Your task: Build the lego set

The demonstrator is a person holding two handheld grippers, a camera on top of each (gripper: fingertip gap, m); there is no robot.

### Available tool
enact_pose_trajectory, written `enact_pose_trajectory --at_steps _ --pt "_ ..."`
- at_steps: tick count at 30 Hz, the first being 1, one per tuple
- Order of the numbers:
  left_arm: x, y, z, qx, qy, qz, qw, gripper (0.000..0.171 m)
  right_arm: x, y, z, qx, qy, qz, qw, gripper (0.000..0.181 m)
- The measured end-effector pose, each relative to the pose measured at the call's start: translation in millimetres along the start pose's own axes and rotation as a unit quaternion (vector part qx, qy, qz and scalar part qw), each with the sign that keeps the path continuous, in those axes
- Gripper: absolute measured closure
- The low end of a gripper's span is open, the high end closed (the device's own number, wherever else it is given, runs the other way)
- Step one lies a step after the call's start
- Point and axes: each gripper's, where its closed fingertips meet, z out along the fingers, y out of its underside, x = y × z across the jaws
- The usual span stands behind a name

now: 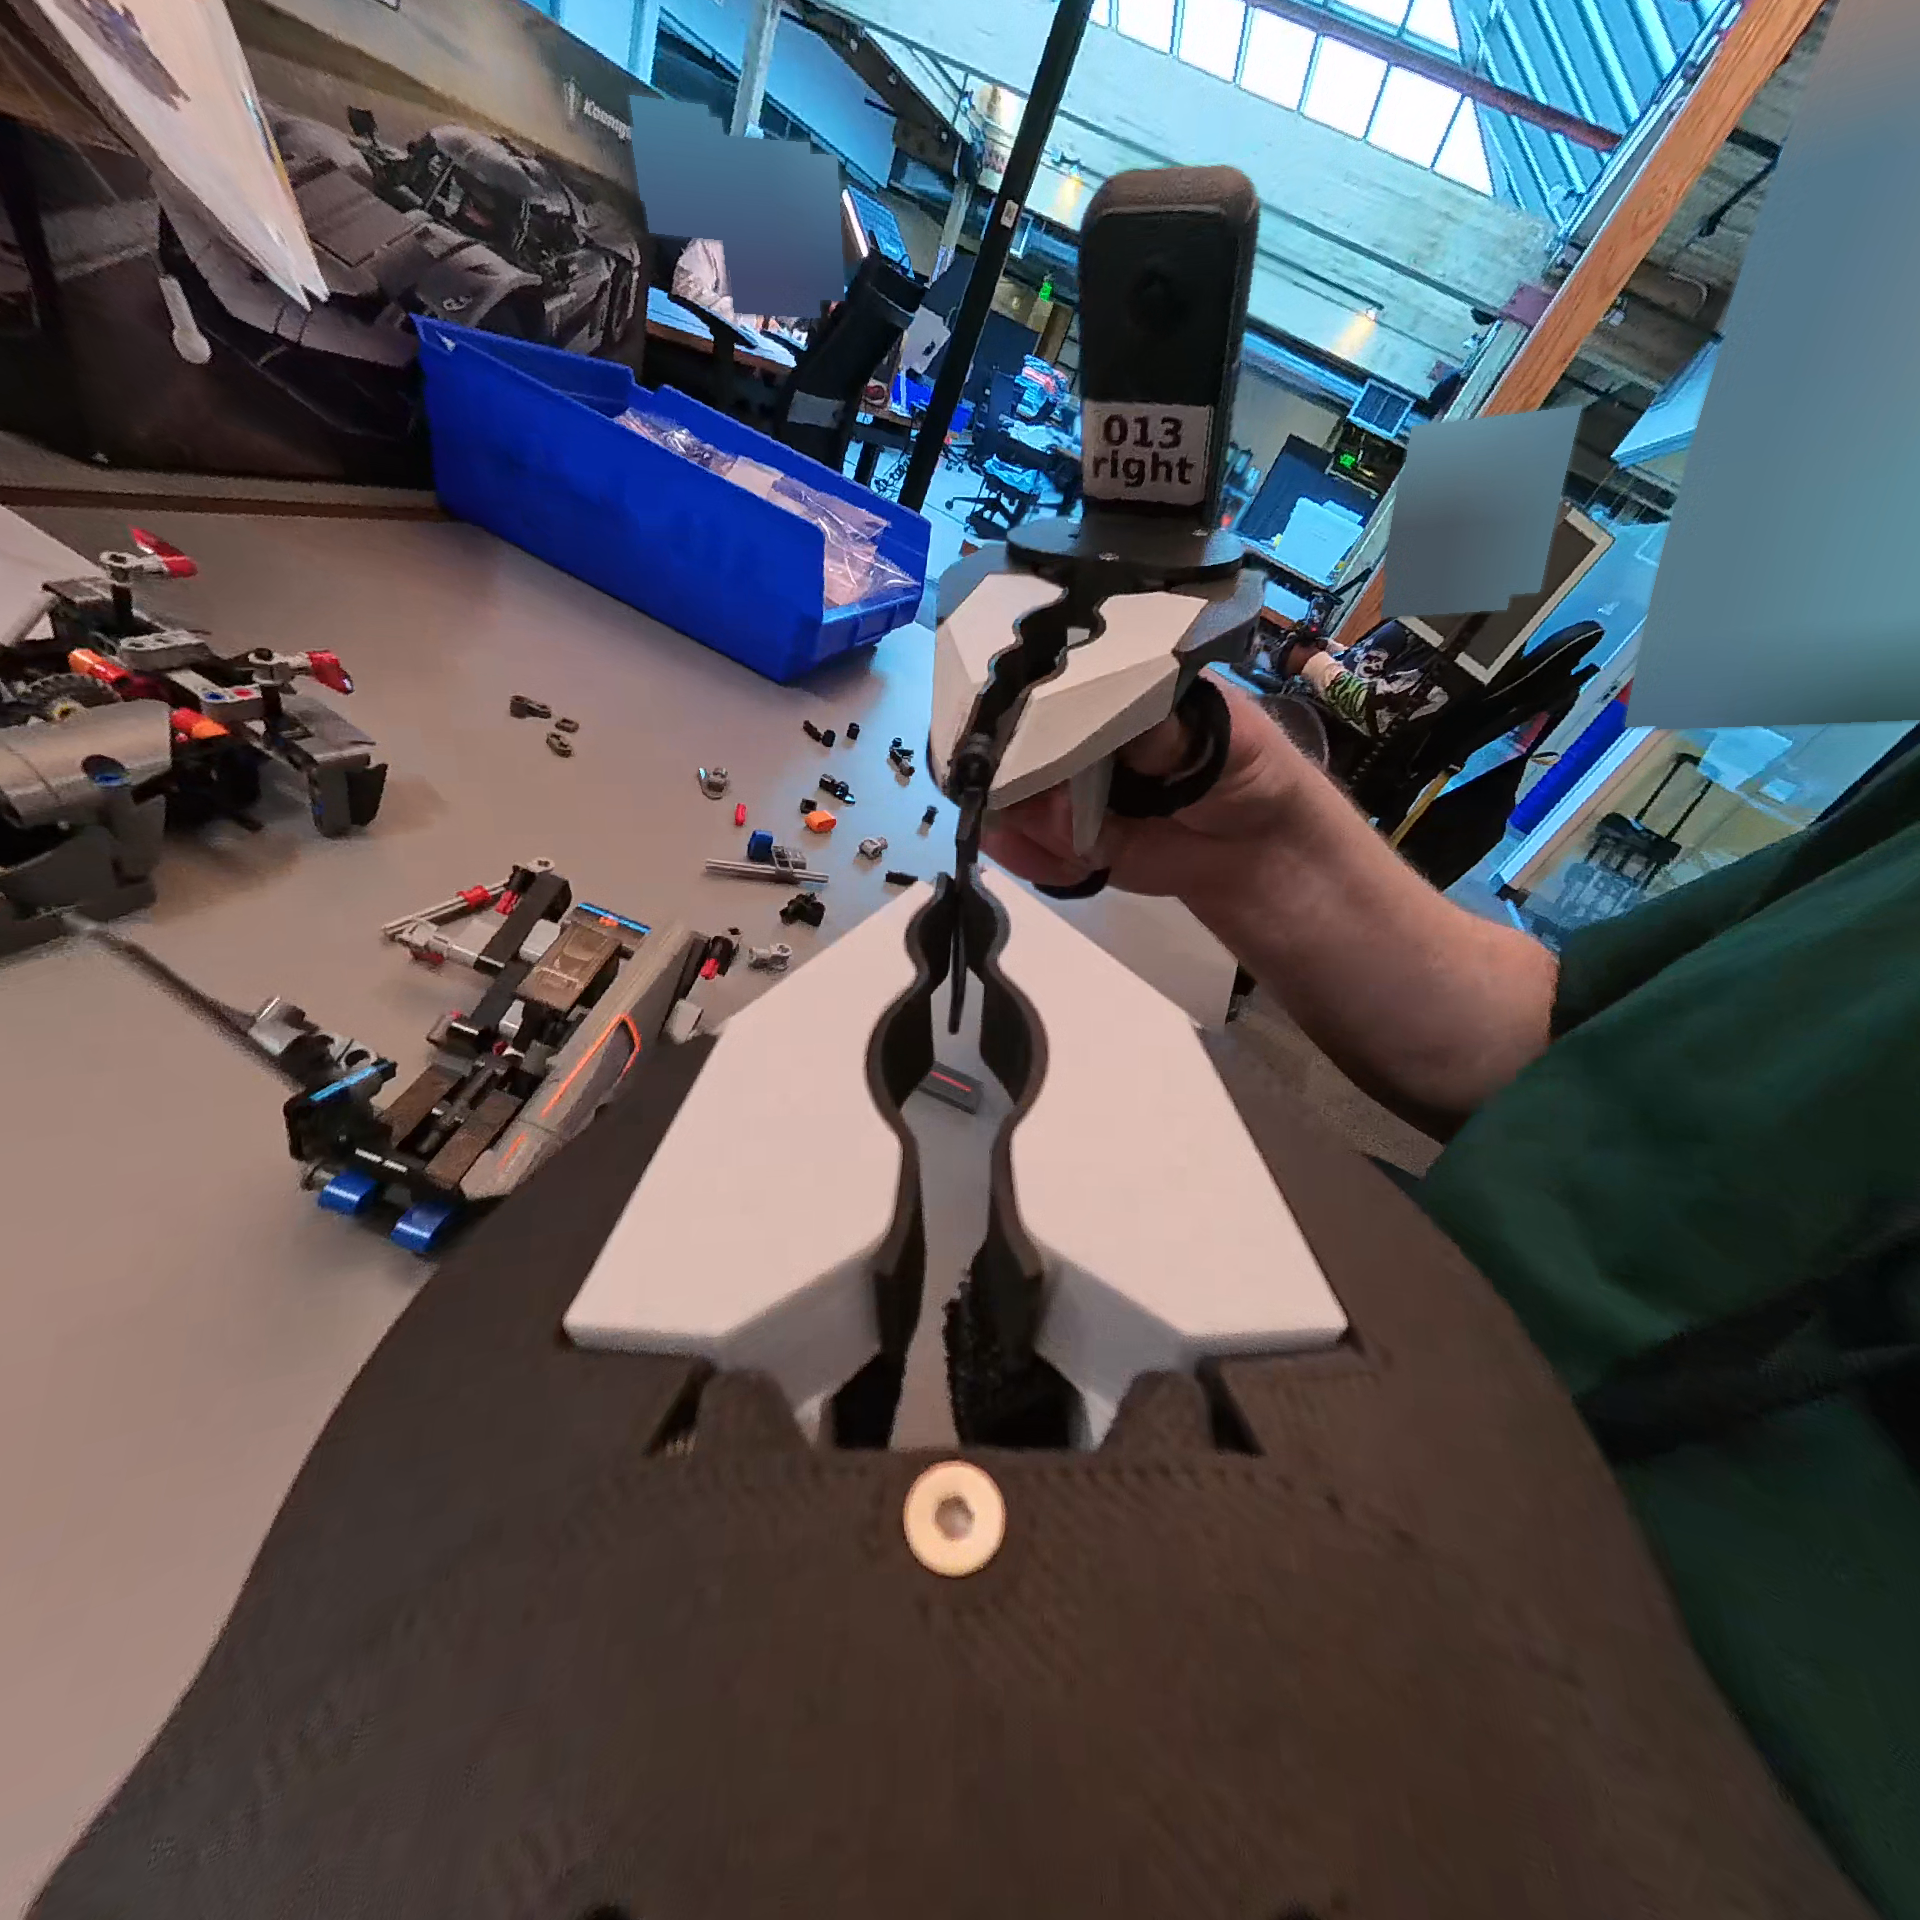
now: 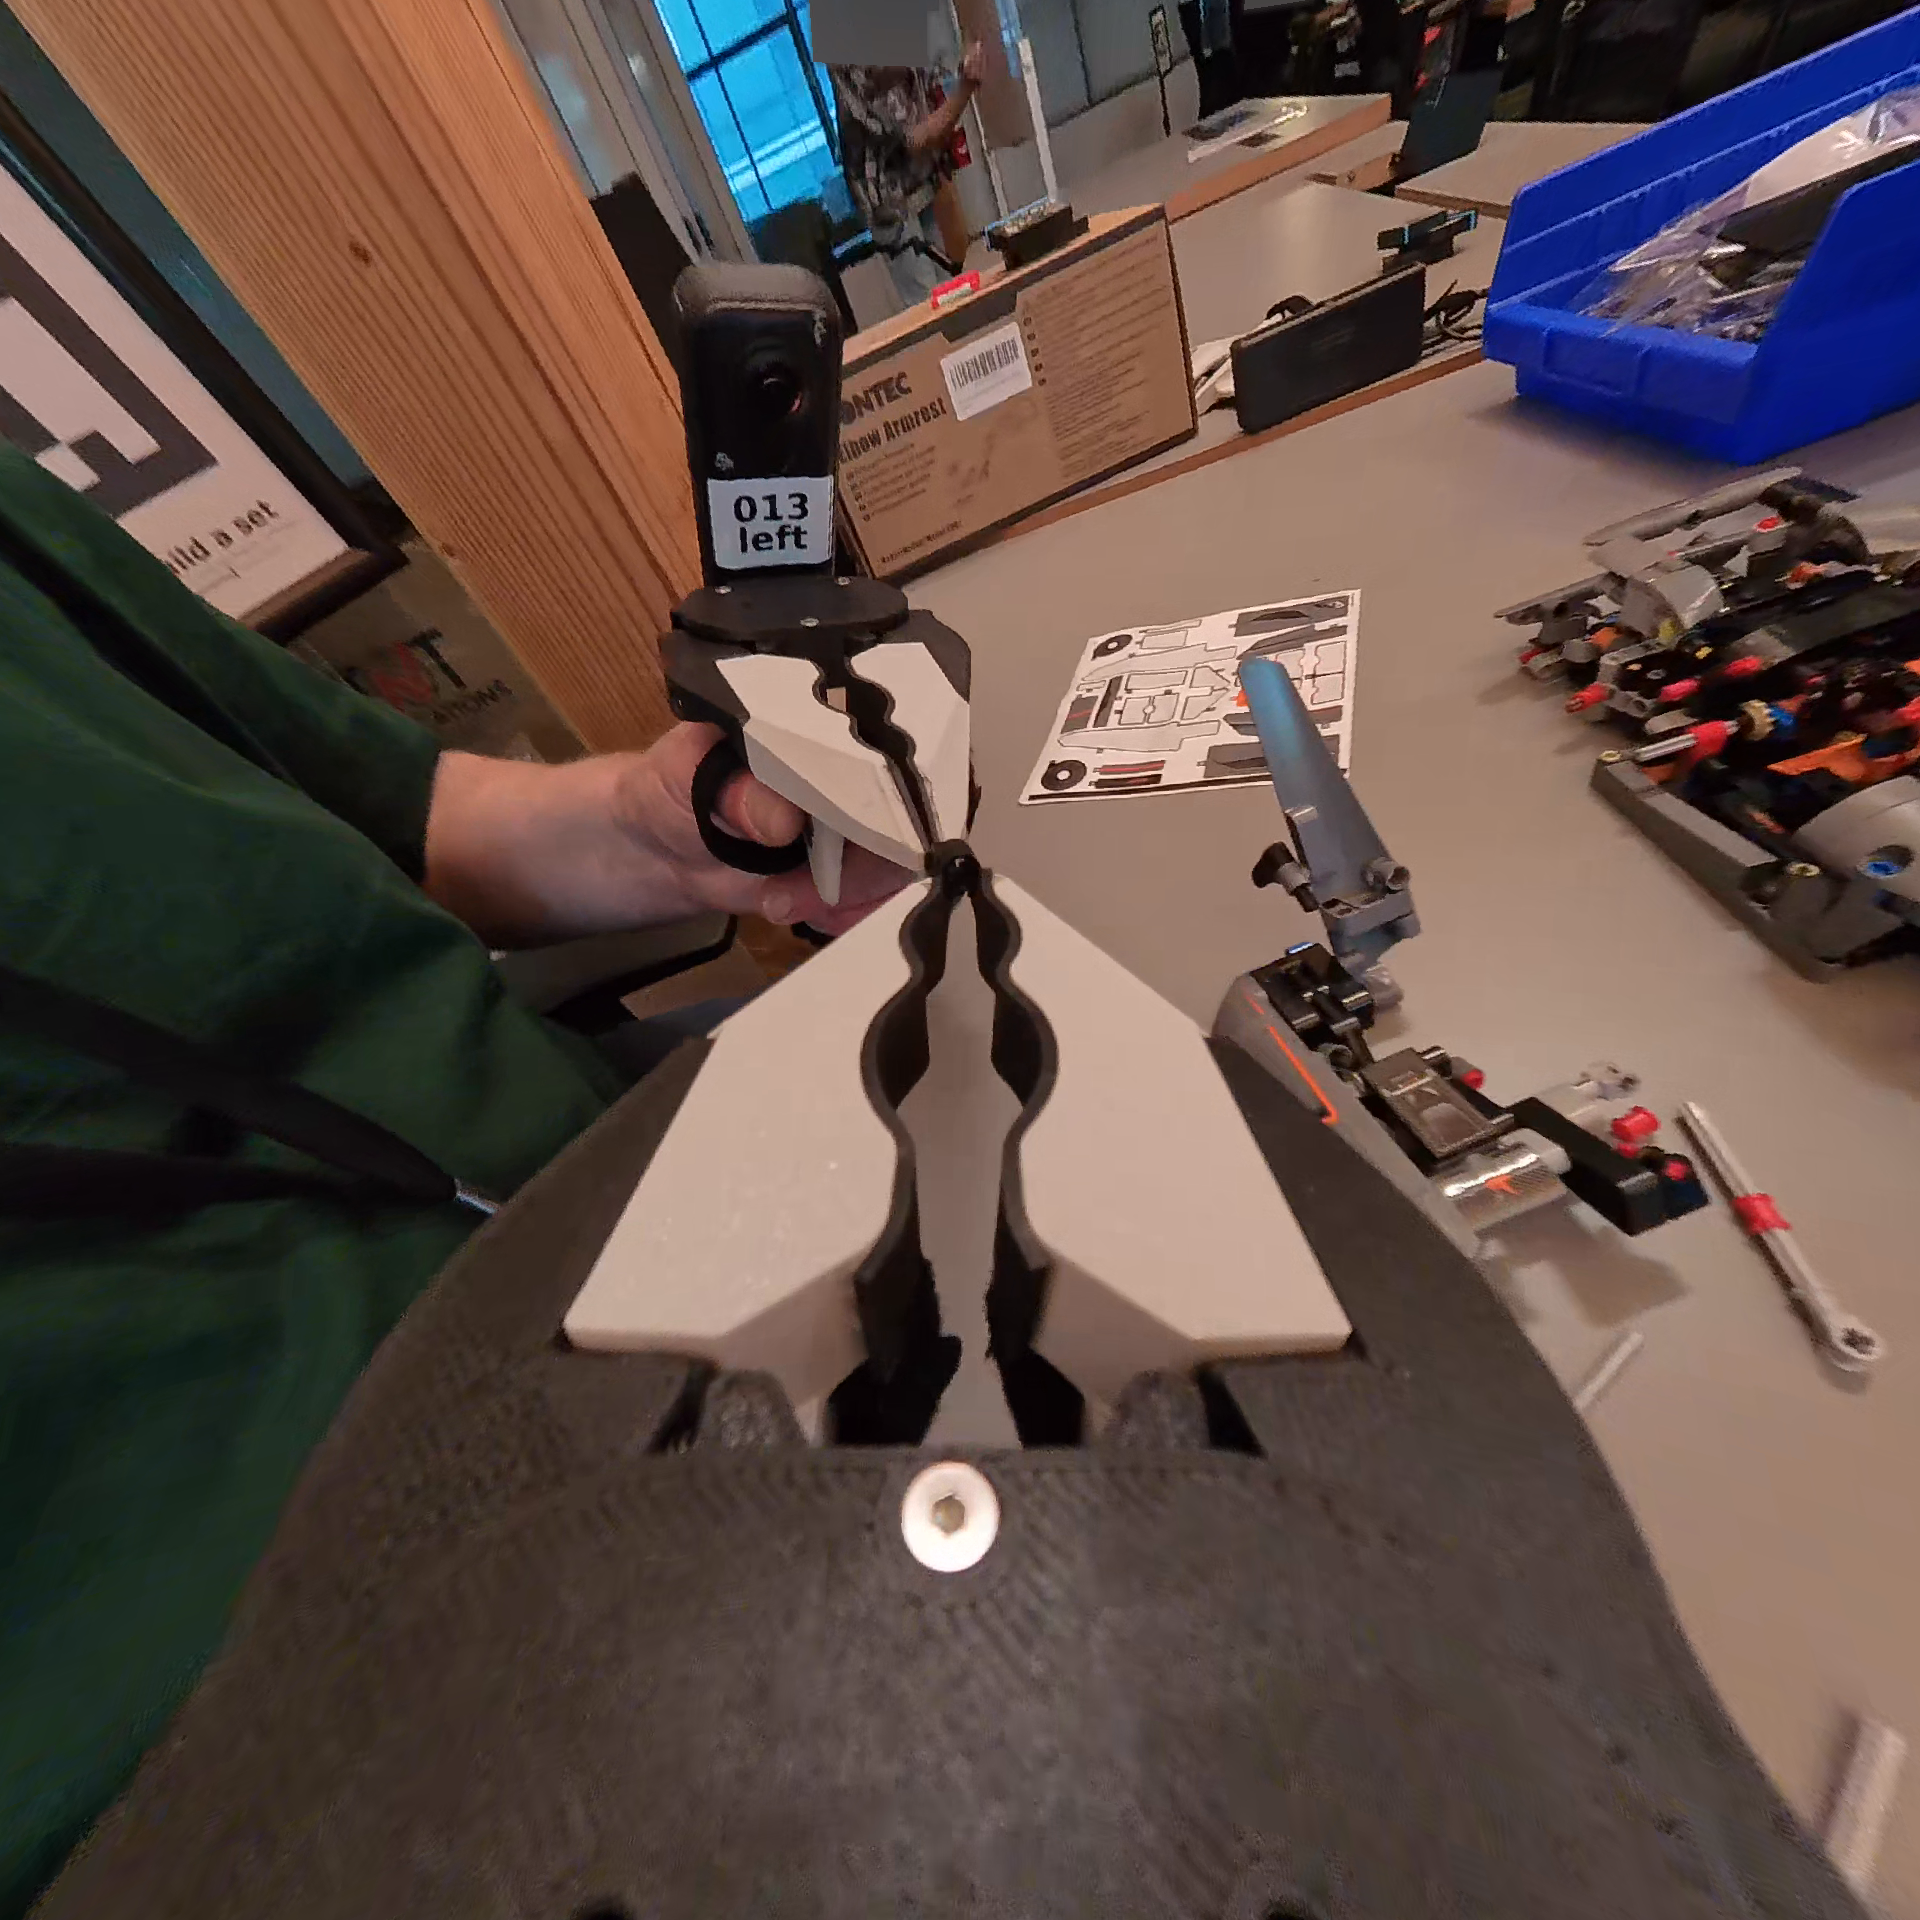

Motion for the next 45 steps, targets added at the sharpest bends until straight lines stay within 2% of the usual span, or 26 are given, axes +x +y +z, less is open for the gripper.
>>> enact_pose_trajectory --at_steps 3,8,12,15,24,32,35,39,45 --pt "-4 -1 -3 0.006 -0.008 -0.003 1.000 0.171 0 -1 4 0.018 -0.009 0.021 1.000 0.179" --pt "-4 1 -5 0.004 0.001 -0.012 1.000 0.158 0 -4 6 0.031 -0.010 0.030 0.999 0.181" --pt "-2 3 -4 -0.003 0.005 -0.004 1.000 0.171 -2 -8 10 0.035 -0.018 0.034 0.999 0.181" --pt "-4 0 -6 0.004 -0.001 -0.002 1.000 0.171 1 -11 12 0.045 -0.010 0.037 0.998 0.181" --pt "-16 -19 -11 0.047 0.004 -0.075 0.996 0.171 18 -18 10 0.039 0.094 -0.023 0.995 0.164" --pt "-16 -27 -11 0.076 0.056 -0.157 0.983 0.171 22 -24 13 0.042 0.082 0.002 0.996 0.163" --pt "-14 -27 -9 0.079 0.061 -0.158 0.982 0.171 18 -26 19 0.045 0.055 0.020 0.997 0.163" --pt "-14 -27 -9 0.083 0.061 -0.159 0.982 0.171 8 -28 24 0.048 0.009 0.037 0.998 0.174" --pt "-12 -29 -10 0.081 0.071 -0.156 0.982 0.171 6 -30 22 0.063 -0.002 0.048 0.997 0.179"
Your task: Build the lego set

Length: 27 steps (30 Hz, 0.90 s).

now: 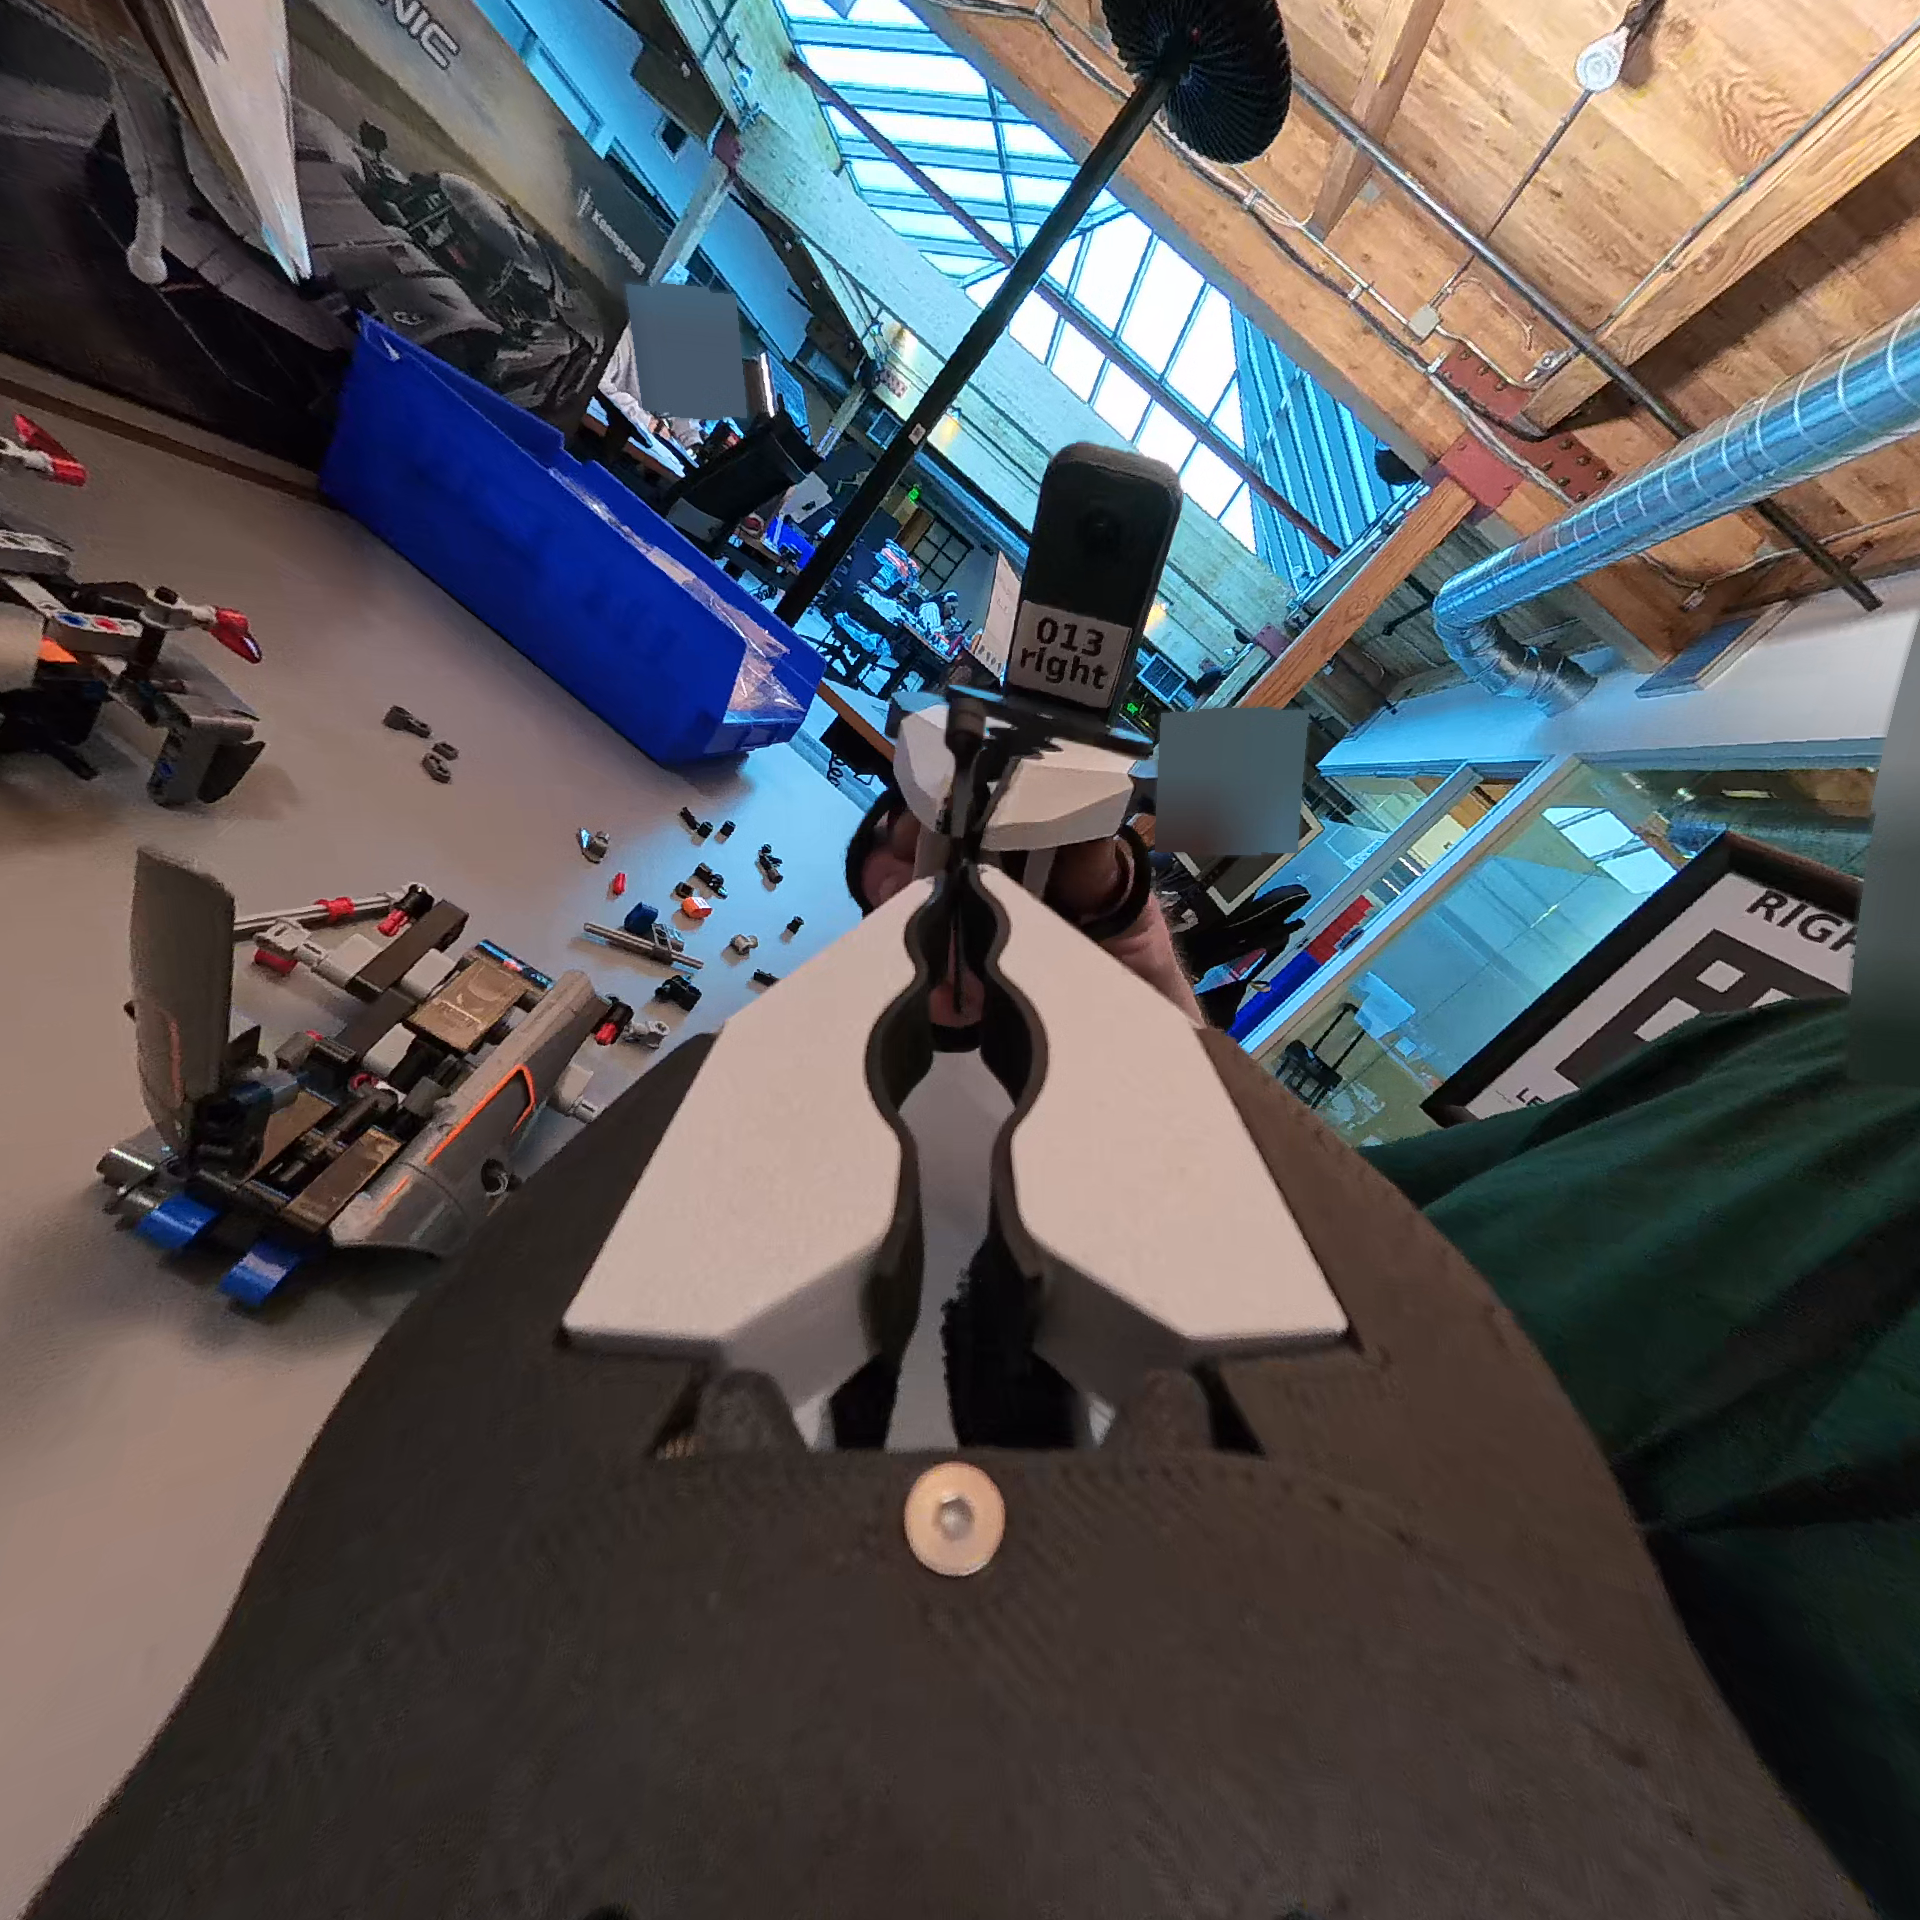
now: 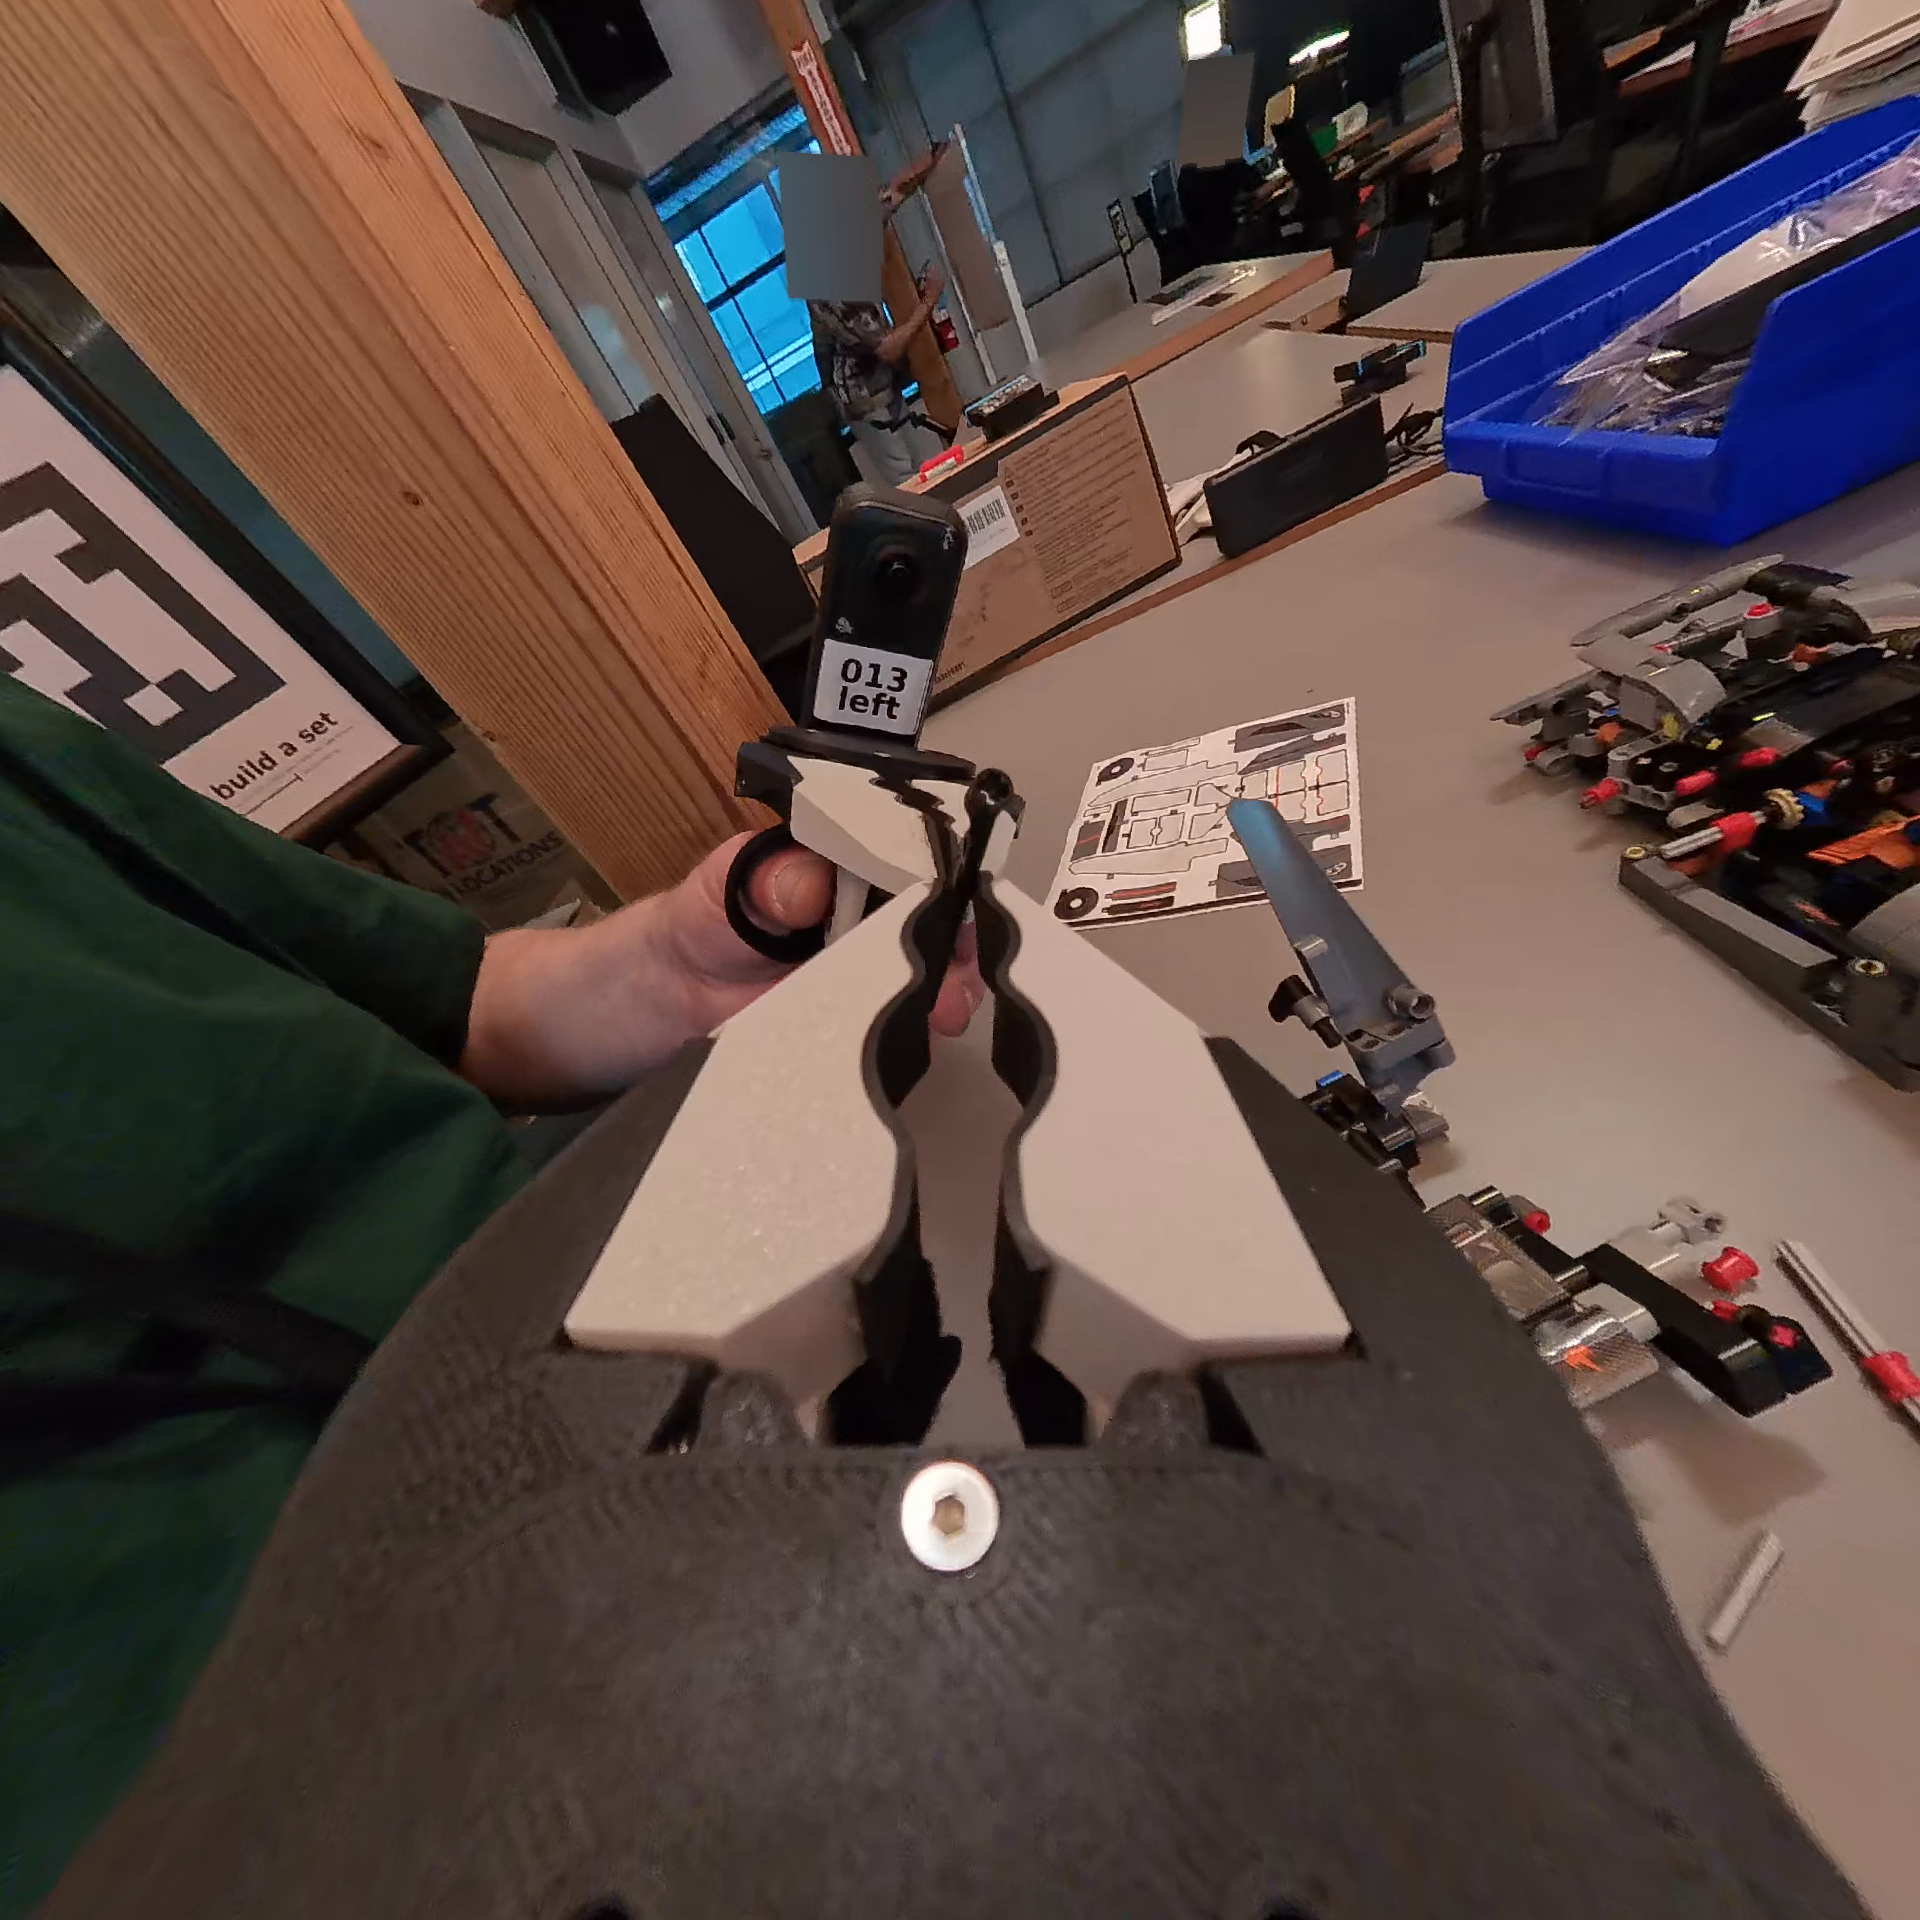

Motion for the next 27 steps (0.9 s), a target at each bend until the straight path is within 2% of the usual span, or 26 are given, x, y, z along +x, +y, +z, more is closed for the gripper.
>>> enact_pose_trajectory --at_steps 6,8,17,19,25,27 --pt "0 -2 4 0.000 -0.003 0.009 1.000 0.171 -2 -3 -1 0.019 -0.009 0.021 1.000 0.169" --pt "2 -2 6 0.000 0.004 0.010 1.000 0.171 -2 -4 -2 0.025 -0.004 0.020 0.999 0.179" --pt "7 -8 15 0.007 0.010 0.027 1.000 0.171 -4 -13 -12 0.056 -0.008 0.034 0.998 0.181" --pt "11 -11 16 0.013 0.012 0.036 0.999 0.165 -4 -17 -16 0.069 -0.011 0.038 0.997 0.181" --pt "13 -20 4 0.007 -0.020 0.094 0.995 0.155 -6 -26 -29 0.082 0.003 0.027 0.996 0.181" --pt "6 -28 -9 -0.001 -0.055 0.135 0.989 0.154 -5 -25 -34 0.082 0.012 0.026 0.996 0.181"
